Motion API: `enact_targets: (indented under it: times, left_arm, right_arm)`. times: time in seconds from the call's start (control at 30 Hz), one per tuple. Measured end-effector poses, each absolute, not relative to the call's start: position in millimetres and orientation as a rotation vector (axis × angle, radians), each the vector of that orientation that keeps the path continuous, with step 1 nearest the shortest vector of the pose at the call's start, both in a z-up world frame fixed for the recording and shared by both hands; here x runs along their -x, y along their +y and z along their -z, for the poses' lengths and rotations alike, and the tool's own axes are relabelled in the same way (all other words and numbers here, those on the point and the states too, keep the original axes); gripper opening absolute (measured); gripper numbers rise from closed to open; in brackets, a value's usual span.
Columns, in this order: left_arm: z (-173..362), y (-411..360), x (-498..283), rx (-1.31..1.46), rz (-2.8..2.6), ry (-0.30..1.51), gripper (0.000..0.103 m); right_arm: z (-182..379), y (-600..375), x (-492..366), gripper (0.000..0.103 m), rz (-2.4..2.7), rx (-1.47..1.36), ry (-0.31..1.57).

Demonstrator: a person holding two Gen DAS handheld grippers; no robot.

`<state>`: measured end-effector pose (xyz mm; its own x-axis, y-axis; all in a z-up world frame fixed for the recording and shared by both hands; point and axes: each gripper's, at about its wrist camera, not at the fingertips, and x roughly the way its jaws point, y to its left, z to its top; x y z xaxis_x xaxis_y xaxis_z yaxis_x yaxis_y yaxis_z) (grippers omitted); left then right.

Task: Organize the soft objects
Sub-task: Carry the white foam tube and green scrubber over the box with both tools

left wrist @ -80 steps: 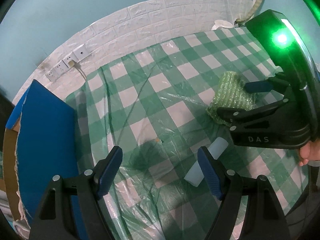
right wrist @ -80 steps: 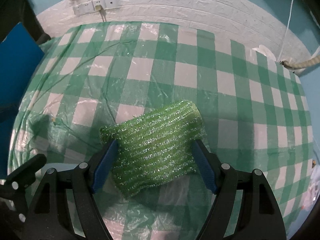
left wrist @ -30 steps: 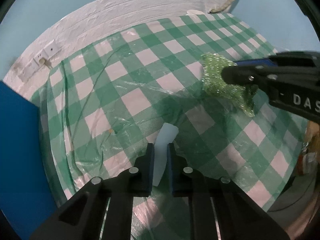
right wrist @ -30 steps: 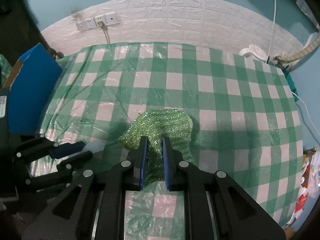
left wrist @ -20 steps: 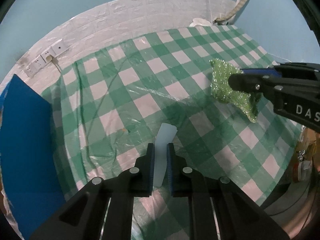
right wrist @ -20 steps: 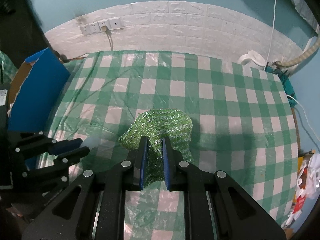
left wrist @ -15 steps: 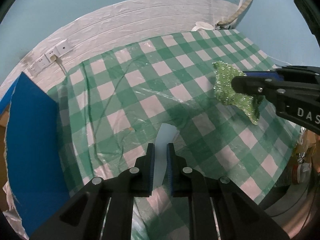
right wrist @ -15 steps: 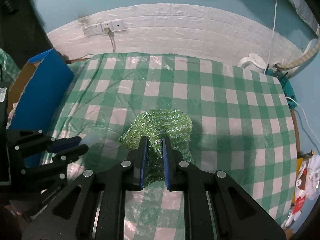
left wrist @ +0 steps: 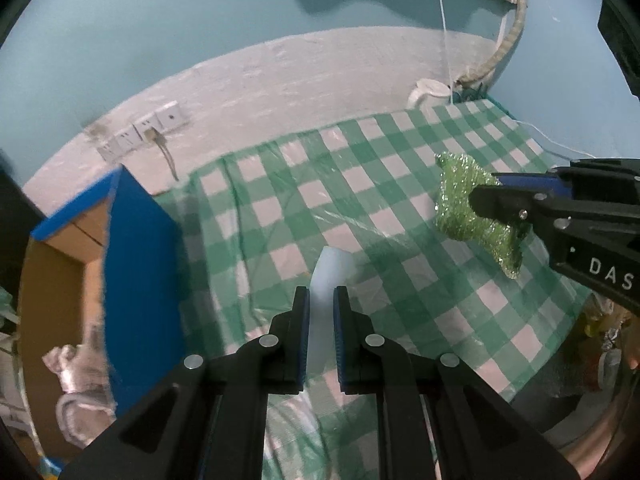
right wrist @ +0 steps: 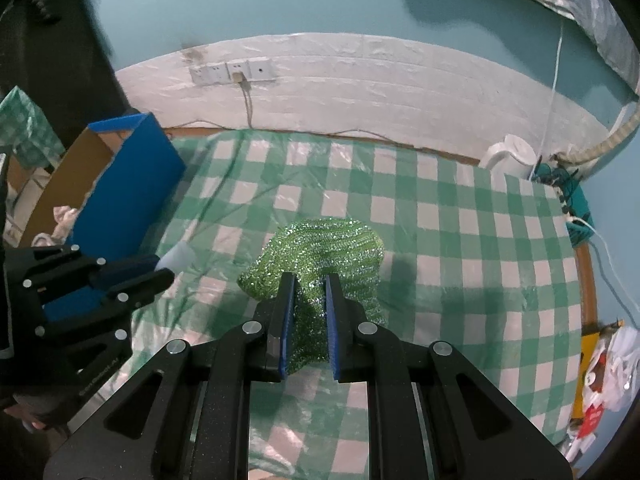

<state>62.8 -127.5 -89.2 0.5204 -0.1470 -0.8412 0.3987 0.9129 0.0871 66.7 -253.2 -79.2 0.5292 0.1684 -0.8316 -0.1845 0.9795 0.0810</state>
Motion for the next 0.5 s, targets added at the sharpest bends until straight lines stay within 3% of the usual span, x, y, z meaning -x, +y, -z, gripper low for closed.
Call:
enact_targets:
  times: [0.5]
  left_arm:
    - [48.7, -81.3, -40.3, -0.276, 0.211, 0.905, 0.011]
  right_arm:
    - [44.1, -207.1, -58.2, 0.013, -0.29, 0.062, 0.934]
